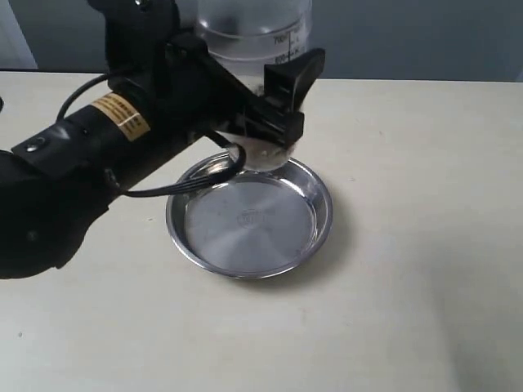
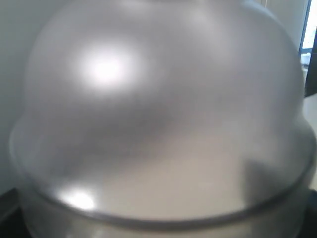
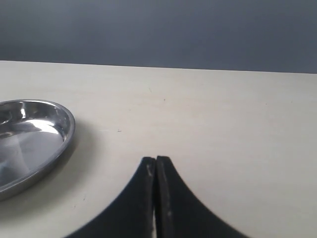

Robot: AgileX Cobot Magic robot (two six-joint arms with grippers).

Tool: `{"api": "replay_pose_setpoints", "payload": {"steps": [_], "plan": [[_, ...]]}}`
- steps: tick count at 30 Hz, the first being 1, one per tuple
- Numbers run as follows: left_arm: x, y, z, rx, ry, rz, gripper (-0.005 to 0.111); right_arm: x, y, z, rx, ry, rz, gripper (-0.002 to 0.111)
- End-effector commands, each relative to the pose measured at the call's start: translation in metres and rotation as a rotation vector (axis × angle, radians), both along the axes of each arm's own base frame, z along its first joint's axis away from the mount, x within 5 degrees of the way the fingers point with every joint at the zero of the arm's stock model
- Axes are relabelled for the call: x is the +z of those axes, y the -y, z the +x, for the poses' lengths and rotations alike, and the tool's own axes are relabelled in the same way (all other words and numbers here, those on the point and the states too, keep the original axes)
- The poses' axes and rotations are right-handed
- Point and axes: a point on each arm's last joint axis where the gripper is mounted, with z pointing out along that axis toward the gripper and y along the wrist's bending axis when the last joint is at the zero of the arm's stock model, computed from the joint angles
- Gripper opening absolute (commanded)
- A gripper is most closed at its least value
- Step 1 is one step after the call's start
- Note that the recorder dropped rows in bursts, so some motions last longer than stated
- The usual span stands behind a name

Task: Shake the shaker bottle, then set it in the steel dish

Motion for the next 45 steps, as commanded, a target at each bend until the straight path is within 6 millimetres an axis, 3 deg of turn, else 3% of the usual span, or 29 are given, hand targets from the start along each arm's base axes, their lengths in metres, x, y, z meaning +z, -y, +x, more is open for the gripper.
{"api": "replay_pose_setpoints", "payload": {"steps": [1, 8, 20, 32, 40, 45], "plan": [[0.017, -0.001, -0.003, 0.002, 0.104, -0.066, 0.0, 0.001, 0.0, 0.0, 0.003, 0.016, 0.0, -0.001], [0.007, 0.002, -0.001, -0.001, 0.092, 0.028, 0.0, 0.001, 0.0, 0.0, 0.003, 0.016, 0.0, -0.001], [-0.047, -0.003, 0.009, 0.119, 0.06, 0.039, 0.0, 0.001, 0.0, 0.0, 0.003, 0.016, 0.0, -0.001], [-0.052, -0.002, 0.012, 0.101, -0.019, -0.108, 0.0, 0.001, 0.0, 0.0, 0.003, 0.016, 0.0, -0.001], [-0.078, 0.003, 0.018, 0.114, -0.088, -0.066, 0.0, 0.001, 0.0, 0.0, 0.003, 0.016, 0.0, -0.001], [-0.089, 0.005, 0.023, 0.134, -0.039, -0.071, 0.0, 0.001, 0.0, 0.0, 0.003, 0.016, 0.0, -0.001]]}}
